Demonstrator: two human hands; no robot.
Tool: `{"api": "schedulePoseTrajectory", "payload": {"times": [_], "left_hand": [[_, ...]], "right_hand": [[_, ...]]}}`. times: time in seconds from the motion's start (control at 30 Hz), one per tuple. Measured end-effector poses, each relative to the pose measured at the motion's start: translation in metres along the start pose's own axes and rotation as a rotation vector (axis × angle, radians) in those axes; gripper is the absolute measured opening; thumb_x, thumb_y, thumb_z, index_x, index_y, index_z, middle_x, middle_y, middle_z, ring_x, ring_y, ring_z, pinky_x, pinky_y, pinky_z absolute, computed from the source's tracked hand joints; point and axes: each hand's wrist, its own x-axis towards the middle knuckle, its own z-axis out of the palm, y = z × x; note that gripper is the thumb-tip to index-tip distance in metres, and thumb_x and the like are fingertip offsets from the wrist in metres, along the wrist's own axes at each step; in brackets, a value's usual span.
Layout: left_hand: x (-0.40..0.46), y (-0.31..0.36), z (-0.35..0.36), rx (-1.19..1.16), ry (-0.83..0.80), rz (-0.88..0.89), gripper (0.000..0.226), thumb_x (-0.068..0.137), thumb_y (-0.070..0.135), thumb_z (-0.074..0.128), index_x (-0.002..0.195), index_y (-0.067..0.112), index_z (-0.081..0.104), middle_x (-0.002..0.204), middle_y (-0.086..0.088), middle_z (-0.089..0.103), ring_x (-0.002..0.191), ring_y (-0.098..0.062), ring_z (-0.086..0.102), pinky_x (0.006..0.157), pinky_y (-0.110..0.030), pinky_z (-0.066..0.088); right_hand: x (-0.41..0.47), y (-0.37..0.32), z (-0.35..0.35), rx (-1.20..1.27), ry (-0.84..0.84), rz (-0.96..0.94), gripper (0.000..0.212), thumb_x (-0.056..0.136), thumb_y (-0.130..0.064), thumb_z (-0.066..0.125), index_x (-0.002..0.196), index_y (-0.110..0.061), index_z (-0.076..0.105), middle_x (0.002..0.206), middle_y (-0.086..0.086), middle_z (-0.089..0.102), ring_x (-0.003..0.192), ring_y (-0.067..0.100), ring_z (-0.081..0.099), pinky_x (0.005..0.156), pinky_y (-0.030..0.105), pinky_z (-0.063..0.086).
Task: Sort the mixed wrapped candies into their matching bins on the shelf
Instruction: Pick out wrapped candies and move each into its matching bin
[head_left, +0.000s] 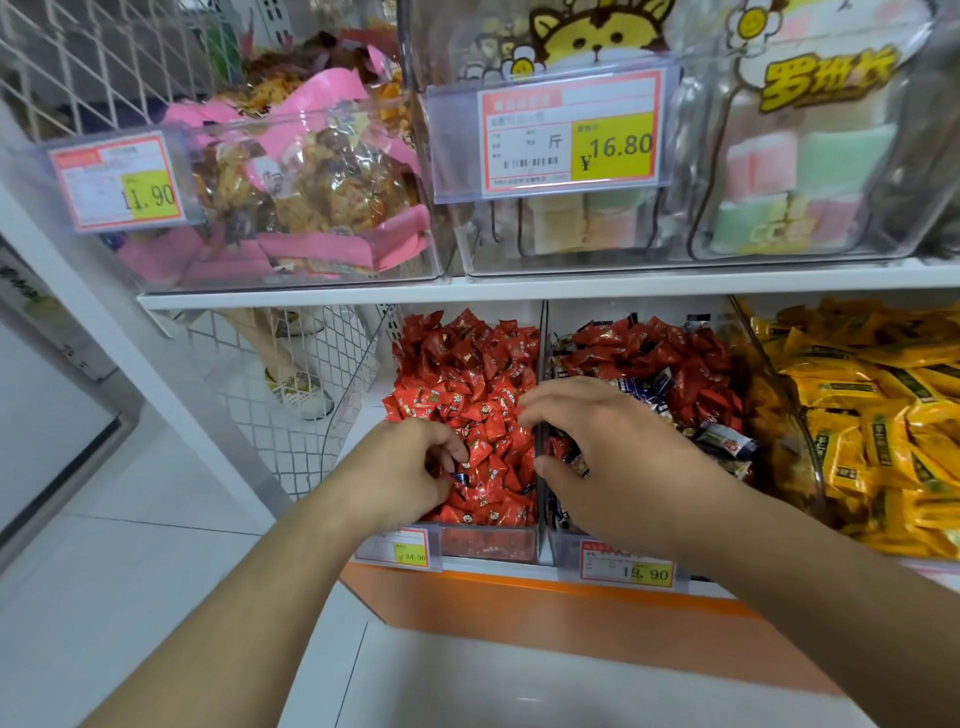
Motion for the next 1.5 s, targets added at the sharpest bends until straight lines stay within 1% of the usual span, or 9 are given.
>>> {"api": "schedulePoseTrajectory", "payload": {"times": [0.5, 0.57, 0.63, 0.73, 0.9, 0.97, 1.13, 1.33, 1.5], "left_hand": [[-0.011, 0.006, -0.006, 0.016, 0.144, -0.049, 0.014, 0.085, 0.027, 0.081, 0.082, 0.039, 0.074, 0.081, 0.016, 0.069, 0.066, 0.001, 0.061, 0.054, -0.009, 0.041], [-0.014, 0.007, -0.008, -0.051, 0.176, -0.074, 0.015, 0.084, 0.026, 0.080, 0.082, 0.039, 0.073, 0.078, 0.011, 0.071, 0.056, -0.010, 0.062, 0.048, -0.021, 0.049], [-0.016, 0.007, -0.010, -0.123, 0.206, -0.084, 0.018, 0.082, 0.022, 0.081, 0.080, 0.039, 0.073, 0.081, 0.014, 0.073, 0.064, -0.010, 0.067, 0.062, -0.032, 0.058], [-0.017, 0.008, -0.012, -0.250, 0.246, -0.067, 0.020, 0.081, 0.017, 0.083, 0.079, 0.036, 0.075, 0.084, 0.017, 0.074, 0.083, -0.001, 0.069, 0.082, -0.029, 0.057], [-0.028, 0.032, -0.025, -0.632, 0.261, -0.001, 0.013, 0.083, 0.011, 0.085, 0.086, 0.021, 0.078, 0.080, -0.002, 0.077, 0.076, -0.008, 0.071, 0.074, -0.018, 0.053], [-0.034, 0.046, -0.028, -0.759, 0.217, 0.056, 0.015, 0.081, 0.008, 0.086, 0.090, 0.018, 0.079, 0.083, -0.007, 0.077, 0.079, -0.012, 0.072, 0.076, -0.018, 0.054], [-0.040, 0.066, -0.025, -0.916, 0.152, 0.092, 0.022, 0.080, 0.002, 0.084, 0.099, 0.010, 0.076, 0.089, -0.010, 0.079, 0.083, -0.019, 0.074, 0.084, -0.024, 0.059], [-0.031, 0.041, -0.024, -0.647, 0.234, 0.091, 0.018, 0.086, 0.009, 0.082, 0.098, 0.021, 0.076, 0.091, 0.002, 0.078, 0.087, -0.015, 0.074, 0.088, -0.027, 0.059], [-0.024, 0.017, -0.009, -0.201, 0.168, 0.078, 0.024, 0.088, 0.022, 0.081, 0.105, 0.038, 0.073, 0.101, 0.020, 0.072, 0.092, 0.003, 0.066, 0.083, -0.016, 0.051]], "right_hand": [[0.000, -0.001, -0.001, -0.001, -0.002, -0.007, 0.040, 0.102, -0.031, 0.059, 0.141, -0.031, 0.053, 0.151, -0.021, 0.042, 0.145, -0.001, 0.025, 0.121, 0.022, 0.022], [0.001, -0.001, -0.001, 0.000, 0.000, -0.009, 0.039, 0.102, -0.031, 0.059, 0.141, -0.030, 0.054, 0.151, -0.020, 0.043, 0.145, -0.001, 0.026, 0.121, 0.022, 0.023], [0.000, -0.001, -0.001, -0.005, 0.009, -0.014, 0.039, 0.102, -0.030, 0.059, 0.140, -0.030, 0.054, 0.150, -0.019, 0.044, 0.145, 0.000, 0.028, 0.120, 0.022, 0.023], [0.000, -0.001, 0.000, -0.002, 0.019, -0.023, 0.039, 0.102, -0.029, 0.059, 0.141, -0.030, 0.054, 0.150, -0.019, 0.044, 0.144, 0.000, 0.028, 0.118, 0.018, 0.020], [-0.002, -0.006, 0.001, 0.003, 0.081, -0.039, 0.049, 0.099, -0.034, 0.063, 0.146, -0.030, 0.050, 0.149, -0.015, 0.047, 0.143, 0.001, 0.031, 0.109, 0.005, 0.011], [-0.001, -0.012, -0.002, 0.021, 0.122, -0.054, 0.045, 0.096, -0.036, 0.068, 0.139, -0.028, 0.056, 0.139, -0.014, 0.056, 0.135, 0.002, 0.039, 0.107, 0.004, 0.019], [-0.004, -0.016, -0.008, 0.121, 0.221, -0.033, 0.013, 0.093, -0.024, 0.073, 0.104, -0.029, 0.067, 0.094, -0.016, 0.065, 0.093, 0.005, 0.059, 0.082, 0.032, 0.053], [-0.007, 0.009, -0.028, -0.044, 0.314, 0.142, 0.014, 0.095, -0.021, 0.070, 0.108, -0.025, 0.068, 0.103, -0.008, 0.065, 0.091, 0.013, 0.062, 0.078, 0.032, 0.057], [-0.008, 0.006, -0.025, -0.041, 0.217, 0.074, 0.032, 0.097, -0.022, 0.064, 0.129, -0.026, 0.064, 0.130, -0.011, 0.061, 0.123, 0.009, 0.054, 0.104, 0.026, 0.046]]}}
